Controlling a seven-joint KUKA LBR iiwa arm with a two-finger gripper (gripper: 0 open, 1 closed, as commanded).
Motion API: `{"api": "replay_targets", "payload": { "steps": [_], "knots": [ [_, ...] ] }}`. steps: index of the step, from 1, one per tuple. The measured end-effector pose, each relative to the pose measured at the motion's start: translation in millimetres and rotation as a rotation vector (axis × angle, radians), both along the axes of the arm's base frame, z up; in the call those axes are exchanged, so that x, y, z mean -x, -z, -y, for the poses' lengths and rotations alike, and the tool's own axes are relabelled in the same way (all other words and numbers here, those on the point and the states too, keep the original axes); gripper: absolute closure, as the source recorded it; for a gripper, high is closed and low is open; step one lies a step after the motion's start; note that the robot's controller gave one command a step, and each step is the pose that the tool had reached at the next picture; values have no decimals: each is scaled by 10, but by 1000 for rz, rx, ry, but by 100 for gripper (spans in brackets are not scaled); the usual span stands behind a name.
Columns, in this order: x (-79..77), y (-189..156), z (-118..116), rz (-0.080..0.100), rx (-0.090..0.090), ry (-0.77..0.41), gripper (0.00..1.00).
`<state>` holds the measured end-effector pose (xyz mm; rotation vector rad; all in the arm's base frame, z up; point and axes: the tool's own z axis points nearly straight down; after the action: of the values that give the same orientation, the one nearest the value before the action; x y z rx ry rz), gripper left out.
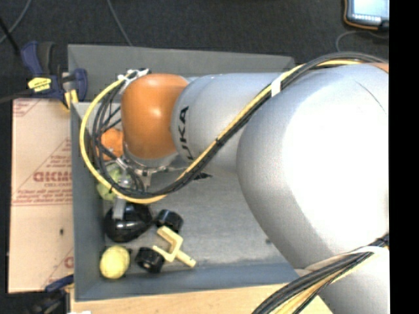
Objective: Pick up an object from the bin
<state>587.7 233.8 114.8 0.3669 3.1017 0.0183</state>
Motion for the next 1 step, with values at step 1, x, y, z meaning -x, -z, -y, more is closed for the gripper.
{"api": "replay_targets", "payload": {
  "steps": [1],
  "knots": [
    [-70,286,17,20,-17,120,0]
  ]
}}
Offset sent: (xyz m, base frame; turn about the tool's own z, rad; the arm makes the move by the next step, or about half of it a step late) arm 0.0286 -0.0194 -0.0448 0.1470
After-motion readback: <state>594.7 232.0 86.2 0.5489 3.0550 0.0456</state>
